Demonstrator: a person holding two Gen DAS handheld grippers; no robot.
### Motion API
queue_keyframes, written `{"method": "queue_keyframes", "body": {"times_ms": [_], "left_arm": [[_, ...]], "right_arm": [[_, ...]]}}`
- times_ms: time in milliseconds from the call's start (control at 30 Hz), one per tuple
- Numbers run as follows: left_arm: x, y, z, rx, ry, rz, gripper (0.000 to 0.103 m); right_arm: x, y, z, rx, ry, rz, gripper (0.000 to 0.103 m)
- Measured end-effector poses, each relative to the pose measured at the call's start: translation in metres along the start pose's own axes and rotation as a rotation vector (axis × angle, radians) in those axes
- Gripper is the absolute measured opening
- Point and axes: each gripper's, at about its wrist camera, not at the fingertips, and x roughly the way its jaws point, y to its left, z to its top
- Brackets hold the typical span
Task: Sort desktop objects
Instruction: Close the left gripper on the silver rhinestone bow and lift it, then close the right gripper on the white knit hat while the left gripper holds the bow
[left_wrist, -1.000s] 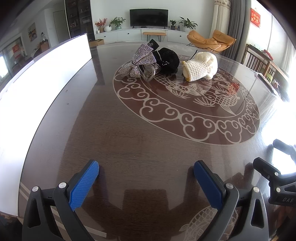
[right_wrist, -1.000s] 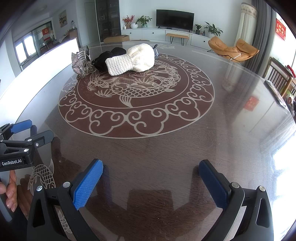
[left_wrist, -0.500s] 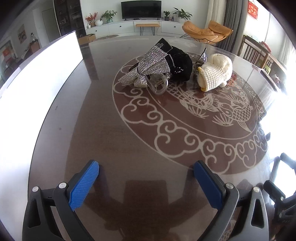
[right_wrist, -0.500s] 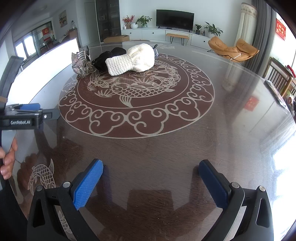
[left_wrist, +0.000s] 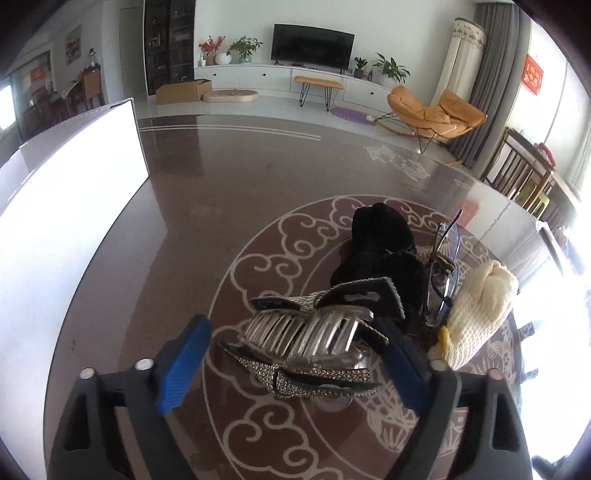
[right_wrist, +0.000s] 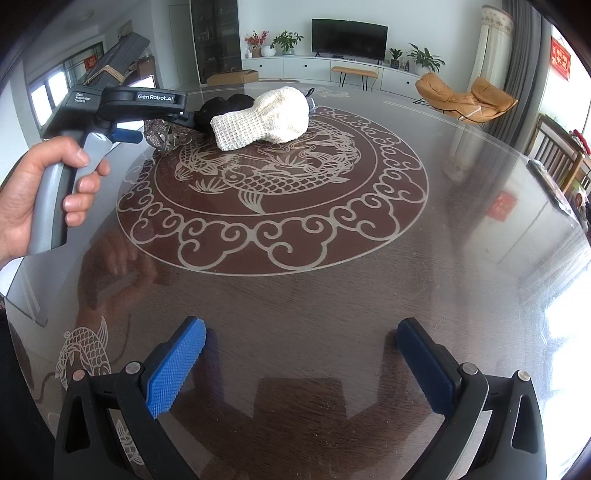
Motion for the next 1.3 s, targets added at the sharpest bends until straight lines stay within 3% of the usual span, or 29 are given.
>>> {"method": "queue_keyframes", "body": {"times_ms": [100, 233, 333, 400, 467, 600, 800, 1033, 1167, 1233, 1300], "left_arm": [[-0.015, 0.013, -0.010, -0.015, -0.043, -0.037, 0.046], [-0.048, 0.027, -0.041, 0.064, -0.040, -0.079, 0.042], [-0.067, 0.048, -0.071, 0.081, -0.014, -0.065, 0.051], [-0.075, 0.061, -0.089, 0.057, 0.002, -0.023, 0.076], [-0.085, 0.078, -0.101, 0.003, -0.011, -0.026, 0.083], [-0.090, 0.096, -0.110, -0.089, -0.001, -0.071, 0.083], [-0.079, 0.088, -0.111, -0.072, 0.027, -0.126, 0.085], [-0.076, 0.080, -0.112, -0.028, -0.002, -0.098, 0.086], [-0.076, 0.076, -0.114, -0.019, -0.008, -0.074, 0.089], [-0.075, 0.072, -0.115, 0.000, -0.006, -0.057, 0.093], [-0.072, 0.064, -0.118, 0.054, 0.006, -0.020, 0.096]], "right_arm": [[0.000, 0.000, 0.000, 0.000, 0.000, 0.000, 0.103], [0.000, 0.000, 0.000, 0.000, 0.000, 0.000, 0.103], [0.000, 0.000, 0.000, 0.000, 0.000, 0.000, 0.103], [0.000, 0.000, 0.000, 0.000, 0.000, 0.000, 0.103], [0.000, 0.000, 0.000, 0.000, 0.000, 0.000, 0.103], [-0.001, 0.000, 0.000, 0.000, 0.000, 0.000, 0.103], [0.000, 0.000, 0.000, 0.000, 0.000, 0.000, 0.103], [0.000, -0.001, 0.002, 0.010, -0.004, 0.010, 0.103], [0.011, -0.014, 0.045, 0.163, 0.029, 0.258, 0.103], [0.017, -0.015, 0.086, 0.230, -0.001, 0.304, 0.103], [0.028, -0.010, 0.129, 0.246, -0.045, 0.291, 0.103]]}}
